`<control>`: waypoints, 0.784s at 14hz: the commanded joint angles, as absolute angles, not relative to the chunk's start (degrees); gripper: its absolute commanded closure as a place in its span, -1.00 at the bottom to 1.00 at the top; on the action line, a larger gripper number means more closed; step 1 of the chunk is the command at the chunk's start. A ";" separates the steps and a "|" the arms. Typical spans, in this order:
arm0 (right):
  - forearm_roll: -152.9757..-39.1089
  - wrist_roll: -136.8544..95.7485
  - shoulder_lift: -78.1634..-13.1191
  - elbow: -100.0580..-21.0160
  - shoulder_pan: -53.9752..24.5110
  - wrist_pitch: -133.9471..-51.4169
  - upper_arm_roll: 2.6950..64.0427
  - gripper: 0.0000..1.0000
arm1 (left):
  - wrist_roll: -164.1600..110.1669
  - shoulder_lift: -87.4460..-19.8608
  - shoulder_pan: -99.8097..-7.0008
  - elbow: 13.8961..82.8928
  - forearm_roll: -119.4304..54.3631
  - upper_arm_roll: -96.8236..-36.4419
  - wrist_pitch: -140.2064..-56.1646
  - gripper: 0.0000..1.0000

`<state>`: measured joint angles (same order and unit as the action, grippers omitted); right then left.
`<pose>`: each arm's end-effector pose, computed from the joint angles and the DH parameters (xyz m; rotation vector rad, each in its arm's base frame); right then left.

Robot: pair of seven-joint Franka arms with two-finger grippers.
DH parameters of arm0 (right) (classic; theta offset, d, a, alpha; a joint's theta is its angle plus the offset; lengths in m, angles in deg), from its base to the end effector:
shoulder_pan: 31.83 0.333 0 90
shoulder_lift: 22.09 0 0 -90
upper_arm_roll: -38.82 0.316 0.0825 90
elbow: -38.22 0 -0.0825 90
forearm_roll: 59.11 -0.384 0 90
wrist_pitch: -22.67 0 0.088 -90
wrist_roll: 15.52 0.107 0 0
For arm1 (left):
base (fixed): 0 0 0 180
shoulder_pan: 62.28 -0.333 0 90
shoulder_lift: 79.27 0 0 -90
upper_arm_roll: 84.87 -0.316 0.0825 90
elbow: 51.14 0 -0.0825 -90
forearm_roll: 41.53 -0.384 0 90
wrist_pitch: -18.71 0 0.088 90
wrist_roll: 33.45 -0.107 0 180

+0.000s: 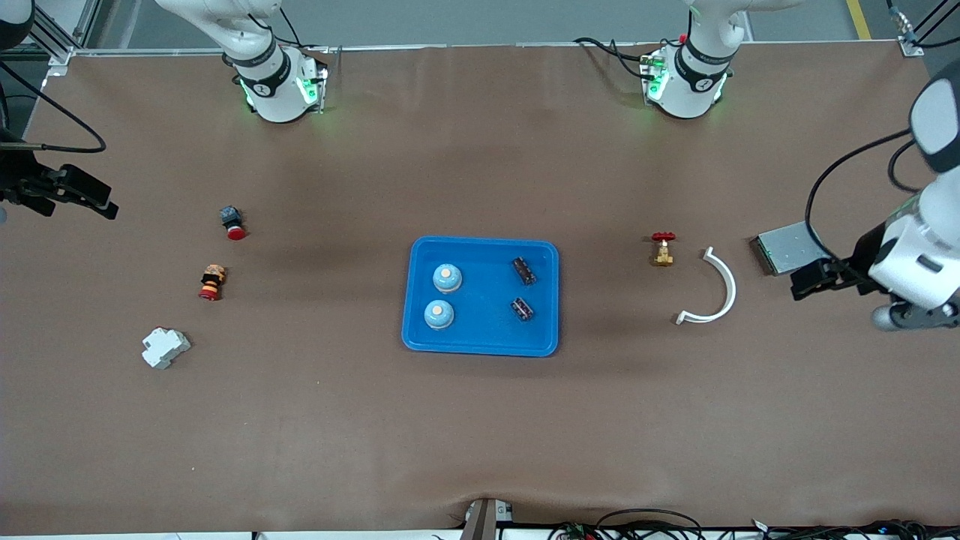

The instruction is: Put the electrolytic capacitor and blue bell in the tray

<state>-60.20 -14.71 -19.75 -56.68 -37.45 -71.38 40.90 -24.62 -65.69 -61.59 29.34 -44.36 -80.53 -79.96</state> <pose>0.5467 -0.0315 0.6127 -3.1221 0.1203 -0.0412 0.6378 -0.0459 0.5767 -3.1158 -0.0993 -0.1315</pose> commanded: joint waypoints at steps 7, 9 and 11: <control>-60.78 -14.29 -17.96 -58.19 -38.16 -71.54 41.19 -1.00 | -25.45 -84.61 -62.81 45.94 -43.20 -80.30 -84.54 -1.00; -60.78 -14.55 -17.96 -58.19 -38.16 -71.54 41.19 -1.00 | -25.45 -88.75 -62.72 51.58 -42.76 -80.30 -87.80 -1.00; -60.69 -14.64 -17.96 -58.19 -38.16 -71.54 41.10 -1.00 | -25.54 -90.43 -62.54 53.09 -42.76 -80.21 -88.16 -1.00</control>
